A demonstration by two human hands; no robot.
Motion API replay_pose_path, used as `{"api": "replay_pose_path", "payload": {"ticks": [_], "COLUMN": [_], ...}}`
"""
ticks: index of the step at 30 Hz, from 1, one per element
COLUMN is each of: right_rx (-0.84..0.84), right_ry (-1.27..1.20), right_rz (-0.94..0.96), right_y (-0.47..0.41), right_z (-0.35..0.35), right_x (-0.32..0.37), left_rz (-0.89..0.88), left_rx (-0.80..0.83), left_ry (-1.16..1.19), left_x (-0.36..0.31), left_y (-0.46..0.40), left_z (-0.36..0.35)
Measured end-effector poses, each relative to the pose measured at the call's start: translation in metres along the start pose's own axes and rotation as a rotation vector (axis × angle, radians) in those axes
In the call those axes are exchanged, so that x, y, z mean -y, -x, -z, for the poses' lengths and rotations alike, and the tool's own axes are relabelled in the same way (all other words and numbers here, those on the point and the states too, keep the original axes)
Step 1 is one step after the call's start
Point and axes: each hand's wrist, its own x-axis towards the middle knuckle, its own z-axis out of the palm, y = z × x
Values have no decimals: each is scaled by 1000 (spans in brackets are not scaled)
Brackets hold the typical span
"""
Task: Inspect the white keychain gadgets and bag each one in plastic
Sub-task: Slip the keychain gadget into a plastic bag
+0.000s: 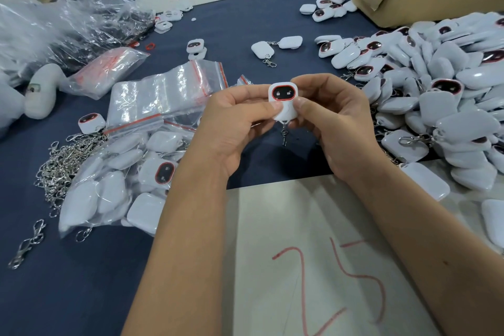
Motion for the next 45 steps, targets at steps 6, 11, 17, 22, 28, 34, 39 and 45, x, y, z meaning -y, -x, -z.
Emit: {"api": "replay_pose_path", "payload": {"ticks": [6,11,17,22,28,34,39,45], "right_rx": [-16,-45,-49,-61,-66,-77,-118,-122], "right_ry": [66,92,121,158,180,239,217,233], "right_rz": [35,63,95,88,73,78,30,5], "right_y": [2,2,3,3,2,3,2,0], "right_z": [0,-2,-4,-4,-3,-3,-2,-3], "right_x": [1,2,3,0,-1,-1,-1,-1], "left_rz": [4,3,25,22,16,22,37,84], "left_rx": [-30,-44,-101,-174,-211,-243,-151,-168], "left_ry": [1,75,113,116,101,101,10,68], "left_x": [0,2,3,4,6,6,3,3], "left_y": [1,2,1,0,0,0,0,-1], "left_z": [-4,-14,-22,-29,-33,-37,-26,-19]}}
